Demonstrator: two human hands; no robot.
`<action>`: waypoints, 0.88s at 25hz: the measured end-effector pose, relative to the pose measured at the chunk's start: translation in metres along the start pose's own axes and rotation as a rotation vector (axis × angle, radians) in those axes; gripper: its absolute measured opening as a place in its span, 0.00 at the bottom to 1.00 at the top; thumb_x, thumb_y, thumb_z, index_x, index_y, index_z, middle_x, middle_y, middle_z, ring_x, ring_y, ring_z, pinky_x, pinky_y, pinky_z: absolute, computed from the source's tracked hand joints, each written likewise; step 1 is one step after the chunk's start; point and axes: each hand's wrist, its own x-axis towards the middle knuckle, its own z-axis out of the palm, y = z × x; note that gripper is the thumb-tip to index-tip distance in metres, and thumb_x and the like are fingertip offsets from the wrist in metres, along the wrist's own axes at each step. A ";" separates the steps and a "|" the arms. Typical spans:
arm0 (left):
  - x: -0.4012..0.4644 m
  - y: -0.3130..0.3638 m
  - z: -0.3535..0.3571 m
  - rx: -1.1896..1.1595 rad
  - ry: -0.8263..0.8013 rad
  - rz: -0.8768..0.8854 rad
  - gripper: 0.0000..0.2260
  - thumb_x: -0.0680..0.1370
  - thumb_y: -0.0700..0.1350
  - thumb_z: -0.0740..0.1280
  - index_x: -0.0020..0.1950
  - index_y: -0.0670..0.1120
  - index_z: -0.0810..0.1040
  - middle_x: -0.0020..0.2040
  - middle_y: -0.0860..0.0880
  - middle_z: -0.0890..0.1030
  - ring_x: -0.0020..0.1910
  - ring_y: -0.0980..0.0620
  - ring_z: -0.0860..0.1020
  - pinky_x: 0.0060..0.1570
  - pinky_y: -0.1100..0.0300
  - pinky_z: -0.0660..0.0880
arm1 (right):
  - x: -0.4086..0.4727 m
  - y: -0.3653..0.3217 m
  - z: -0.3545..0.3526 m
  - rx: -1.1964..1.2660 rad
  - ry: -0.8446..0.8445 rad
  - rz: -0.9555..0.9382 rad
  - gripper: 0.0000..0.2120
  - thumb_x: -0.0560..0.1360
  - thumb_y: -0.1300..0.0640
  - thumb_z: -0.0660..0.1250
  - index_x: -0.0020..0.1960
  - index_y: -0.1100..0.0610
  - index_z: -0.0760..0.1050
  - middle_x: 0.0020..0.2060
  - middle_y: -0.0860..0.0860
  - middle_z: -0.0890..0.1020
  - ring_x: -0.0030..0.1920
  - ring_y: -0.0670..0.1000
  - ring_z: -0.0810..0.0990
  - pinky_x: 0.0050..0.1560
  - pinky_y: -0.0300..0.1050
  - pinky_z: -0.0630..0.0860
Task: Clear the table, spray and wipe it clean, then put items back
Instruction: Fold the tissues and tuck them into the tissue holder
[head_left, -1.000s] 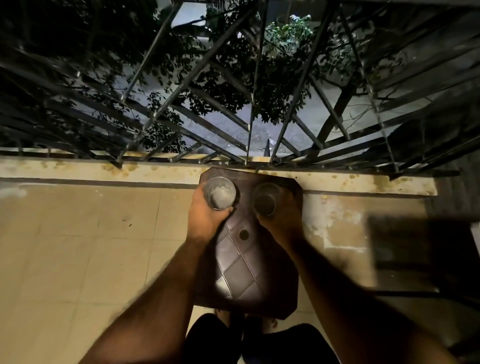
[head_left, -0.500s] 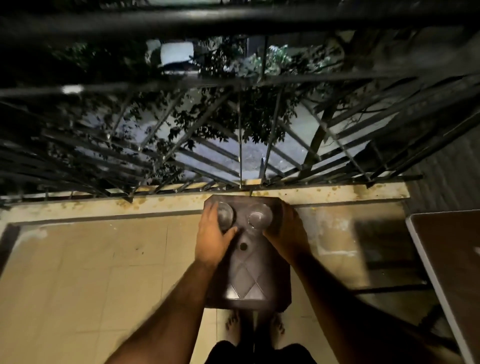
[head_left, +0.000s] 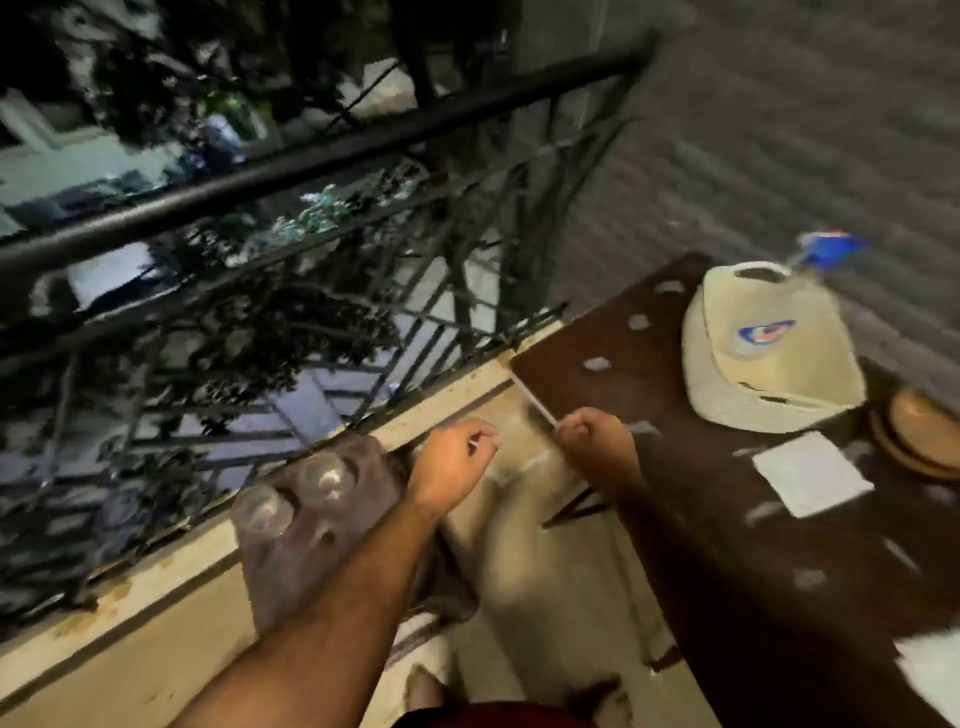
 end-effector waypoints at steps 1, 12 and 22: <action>0.003 0.026 0.029 0.000 -0.057 0.038 0.05 0.75 0.49 0.67 0.47 0.52 0.82 0.42 0.55 0.84 0.36 0.59 0.80 0.43 0.60 0.77 | -0.010 0.025 -0.030 0.017 0.084 0.045 0.12 0.70 0.52 0.60 0.33 0.57 0.76 0.32 0.50 0.80 0.37 0.55 0.79 0.40 0.46 0.73; 0.010 0.215 0.271 0.020 -0.431 0.265 0.05 0.74 0.50 0.69 0.49 0.54 0.83 0.44 0.61 0.83 0.44 0.65 0.79 0.51 0.61 0.76 | -0.091 0.259 -0.215 0.217 0.353 0.480 0.05 0.75 0.54 0.69 0.47 0.54 0.82 0.39 0.47 0.82 0.42 0.47 0.80 0.42 0.39 0.70; 0.066 0.250 0.384 0.415 -0.638 0.345 0.13 0.74 0.52 0.71 0.56 0.50 0.81 0.53 0.52 0.82 0.54 0.51 0.78 0.53 0.64 0.69 | -0.103 0.321 -0.224 0.362 0.339 0.731 0.02 0.71 0.54 0.72 0.39 0.51 0.82 0.34 0.48 0.84 0.34 0.45 0.82 0.41 0.44 0.81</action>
